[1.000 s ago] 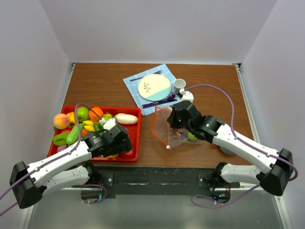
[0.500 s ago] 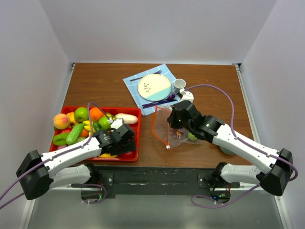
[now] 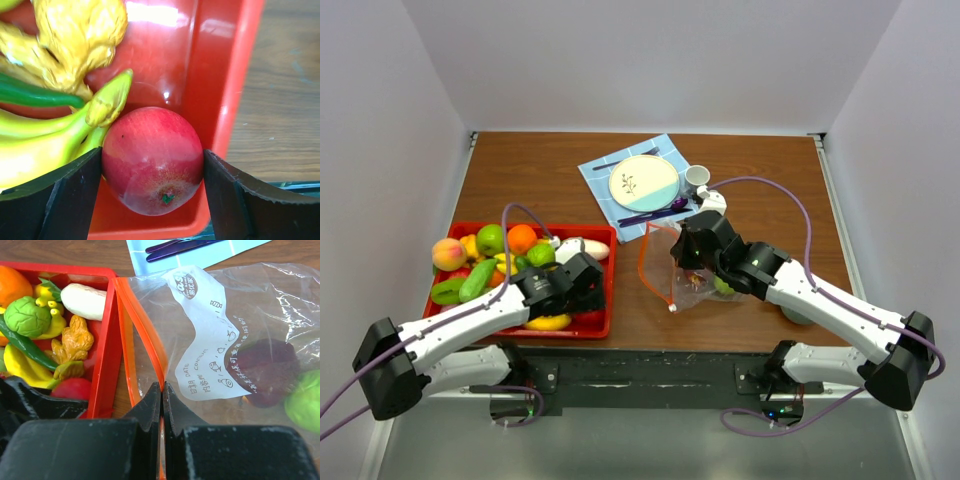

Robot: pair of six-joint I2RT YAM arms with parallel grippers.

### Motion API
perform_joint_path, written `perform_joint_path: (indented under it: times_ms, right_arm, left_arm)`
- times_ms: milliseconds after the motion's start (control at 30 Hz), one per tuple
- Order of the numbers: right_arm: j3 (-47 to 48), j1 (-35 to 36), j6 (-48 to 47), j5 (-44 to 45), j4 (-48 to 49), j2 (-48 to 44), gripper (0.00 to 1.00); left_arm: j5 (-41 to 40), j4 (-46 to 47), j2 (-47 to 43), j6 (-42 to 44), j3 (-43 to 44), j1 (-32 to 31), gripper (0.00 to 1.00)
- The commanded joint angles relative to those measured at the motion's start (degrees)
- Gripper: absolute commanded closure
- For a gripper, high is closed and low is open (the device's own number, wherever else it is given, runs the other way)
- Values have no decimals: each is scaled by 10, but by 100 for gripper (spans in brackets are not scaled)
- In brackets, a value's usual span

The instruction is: Place the food in the zip-top bag and seal the zipper

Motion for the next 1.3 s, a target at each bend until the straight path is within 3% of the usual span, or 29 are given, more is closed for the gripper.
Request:
perform_joint_path:
  times_ms: [0,333,500,800,967,1067,1200,1267]
  right_arm:
    - [2,3,5,-5,23,3,100]
    - [9,4,9,-12,28,2,100]
    - [19,3,15,-19,28,0,100]
    - [36,3,32,-19,18,-38,100]
    - [35,4,39,-13,8,-55,100]
    - [35,4,41,-11,9,-63,100]
    - [38,3,42,-11,8,-64,100]
    - [36,4,39,-8,6,-64,100]
  left_arm:
    - [-25,12,-21,34,57,-3,58]
    - [-37,38,-11,98,159,-3,67]
    - [3,139,10,107,194,-3,67]
    - [76,363,80,78,158,-4,68]
    - [89,386,129,80,181,-5,67]
    - [79,378,151,81,201,-5,52]
    - [77,376,166,101,235,-5,22]
    - [79,352,170,106,257,-5,16]
